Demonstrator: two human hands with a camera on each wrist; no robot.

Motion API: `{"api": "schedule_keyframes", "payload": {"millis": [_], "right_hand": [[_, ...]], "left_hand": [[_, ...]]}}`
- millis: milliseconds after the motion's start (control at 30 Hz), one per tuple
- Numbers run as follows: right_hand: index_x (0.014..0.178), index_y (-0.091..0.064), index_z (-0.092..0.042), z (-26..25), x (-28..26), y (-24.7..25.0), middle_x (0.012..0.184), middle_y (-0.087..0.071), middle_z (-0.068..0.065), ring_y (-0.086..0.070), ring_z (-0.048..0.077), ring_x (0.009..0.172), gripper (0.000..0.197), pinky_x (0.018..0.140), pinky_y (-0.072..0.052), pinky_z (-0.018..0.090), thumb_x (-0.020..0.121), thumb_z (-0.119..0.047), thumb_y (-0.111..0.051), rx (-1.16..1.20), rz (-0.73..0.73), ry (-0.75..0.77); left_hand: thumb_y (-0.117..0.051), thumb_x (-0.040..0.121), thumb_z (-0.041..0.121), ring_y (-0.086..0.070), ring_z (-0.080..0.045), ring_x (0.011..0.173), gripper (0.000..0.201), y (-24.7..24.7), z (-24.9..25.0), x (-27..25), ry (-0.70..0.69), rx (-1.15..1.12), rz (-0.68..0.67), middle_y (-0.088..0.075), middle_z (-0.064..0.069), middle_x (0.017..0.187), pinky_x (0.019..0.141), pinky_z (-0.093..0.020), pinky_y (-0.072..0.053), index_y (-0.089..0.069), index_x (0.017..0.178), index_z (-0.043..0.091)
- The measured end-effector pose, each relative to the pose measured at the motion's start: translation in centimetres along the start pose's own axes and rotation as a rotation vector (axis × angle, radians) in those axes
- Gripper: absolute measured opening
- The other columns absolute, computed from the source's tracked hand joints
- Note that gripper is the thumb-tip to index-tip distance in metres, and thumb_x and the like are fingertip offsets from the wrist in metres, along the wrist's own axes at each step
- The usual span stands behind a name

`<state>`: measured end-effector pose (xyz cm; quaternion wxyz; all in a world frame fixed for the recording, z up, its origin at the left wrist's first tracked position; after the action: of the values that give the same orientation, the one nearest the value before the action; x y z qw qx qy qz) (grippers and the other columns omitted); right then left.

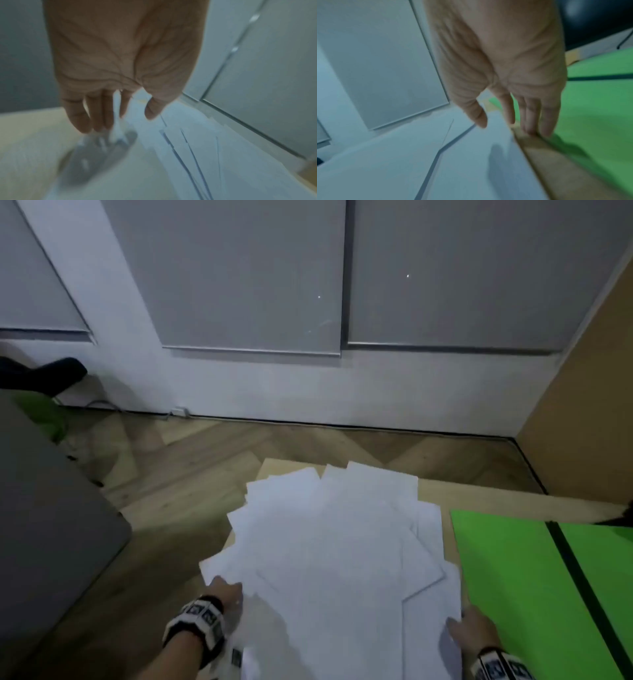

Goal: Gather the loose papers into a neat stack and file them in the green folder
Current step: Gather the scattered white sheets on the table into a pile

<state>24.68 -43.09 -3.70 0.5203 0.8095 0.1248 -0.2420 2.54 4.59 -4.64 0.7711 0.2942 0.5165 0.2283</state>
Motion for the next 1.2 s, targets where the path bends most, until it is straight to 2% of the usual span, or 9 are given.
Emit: {"api": "schedule_keyframes", "payload": {"millis": [133,300,433,533,700,800,900,1100,1200], "right_hand": [[0.114,-0.062,0.007,-1.0,-0.3,-0.2,0.12,-0.062,0.027,-0.062,0.038,0.106,0.052,0.086,-0.052,0.034,0.077,-0.03,-0.064,0.161,0.028,-0.149],[0.127,-0.05,0.008,-1.6,-1.3,-1.2,0.132,-0.054,0.027,-0.057,0.04,0.114,0.061,0.094,-0.047,0.038,0.078,-0.022,-0.069,0.373,0.051,-0.209],[0.111,-0.065,0.008,-2.1,-1.1,-2.7,0.118,-0.066,0.024,-0.062,0.035,0.103,0.045,0.089,-0.047,0.035,0.084,-0.028,-0.067,0.508,0.044,-0.127],[0.122,-0.06,0.004,-3.1,-2.1,-3.6,0.126,-0.063,0.02,-0.059,0.035,0.115,0.046,0.097,-0.045,0.038,0.086,-0.021,-0.068,0.579,0.052,-0.078],[0.141,-0.041,0.0,-3.2,-2.0,-4.4,0.147,-0.046,0.016,-0.043,0.035,0.135,0.057,0.113,-0.034,0.047,0.089,-0.014,-0.061,0.564,0.046,-0.015],[0.138,-0.045,0.001,-2.4,-1.9,-3.5,0.143,-0.05,0.017,-0.047,0.035,0.131,0.05,0.111,-0.035,0.047,0.091,-0.009,-0.059,0.6,-0.023,-0.034],[0.141,-0.04,0.001,-1.0,-1.3,-3.0,0.143,-0.047,0.017,-0.043,0.036,0.134,0.055,0.111,-0.033,0.044,0.091,-0.012,-0.061,0.614,-0.069,-0.068],[0.137,-0.035,-0.002,-2.4,-1.9,-1.8,0.14,-0.049,0.02,-0.051,0.038,0.126,0.073,0.108,-0.039,0.046,0.079,-0.02,-0.075,0.653,0.258,-0.068],[0.134,-0.042,0.002,-3.1,-2.1,-2.5,0.135,-0.054,0.022,-0.053,0.039,0.123,0.058,0.104,-0.04,0.043,0.084,-0.008,-0.069,0.594,0.236,-0.038]], "left_hand": [[-0.042,0.092,0.053,-0.033,-0.033,0.141,0.076,2.1,-0.1,-3.2,0.208,-0.014,0.161,-0.031,-0.018,0.153,0.112,-0.04,-0.032,-0.031,0.147,0.001],[-0.054,0.083,0.058,-0.032,-0.039,0.135,0.085,2.0,-0.6,-4.3,0.303,-0.082,0.255,-0.03,-0.024,0.145,0.11,-0.046,-0.032,-0.033,0.139,-0.002],[-0.058,0.087,0.038,-0.034,-0.042,0.131,0.062,2.9,-0.6,-2.8,0.192,-0.162,0.303,-0.036,-0.025,0.141,0.107,-0.048,-0.034,-0.046,0.132,-0.002],[-0.05,0.092,0.019,-0.043,-0.044,0.124,0.04,3.1,-0.2,-2.0,0.016,-0.244,0.362,-0.046,-0.025,0.135,0.101,-0.048,-0.04,-0.053,0.126,-0.002],[-0.037,0.092,-0.006,-0.055,-0.032,0.089,0.029,2.4,0.6,-2.3,-0.086,-0.494,0.298,-0.061,-0.015,0.084,0.08,-0.032,-0.04,-0.06,0.107,0.004],[-0.043,0.093,0.002,-0.061,-0.041,0.091,0.029,3.0,-0.5,-1.7,-0.017,-0.599,0.296,-0.066,-0.028,0.101,0.077,-0.036,-0.043,-0.065,0.111,-0.003],[-0.046,0.094,0.013,-0.064,-0.041,0.096,0.028,2.8,-0.7,-0.6,0.002,-0.602,0.247,-0.069,-0.023,0.101,0.09,-0.044,-0.05,-0.068,0.107,0.001],[-0.048,0.096,0.016,-0.054,-0.028,0.079,0.028,0.4,4.0,-1.7,-0.059,-0.634,0.053,-0.06,-0.015,0.078,0.07,-0.034,-0.041,-0.057,0.075,0.001],[-0.035,0.098,0.048,-0.059,-0.035,0.099,0.061,-0.1,5.0,-1.9,-0.04,-0.74,0.043,-0.059,-0.02,0.1,0.082,-0.034,-0.041,-0.062,0.106,-0.007]]}}
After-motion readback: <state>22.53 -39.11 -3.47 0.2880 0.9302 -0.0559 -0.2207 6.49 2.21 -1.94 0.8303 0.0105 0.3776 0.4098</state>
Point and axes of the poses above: each hand's wrist, its own x-axis towards the middle knuckle, its own y-axis out of the back of the hand, z = x × y, the point moved 7 cm from there along x, towards the middle knuckle
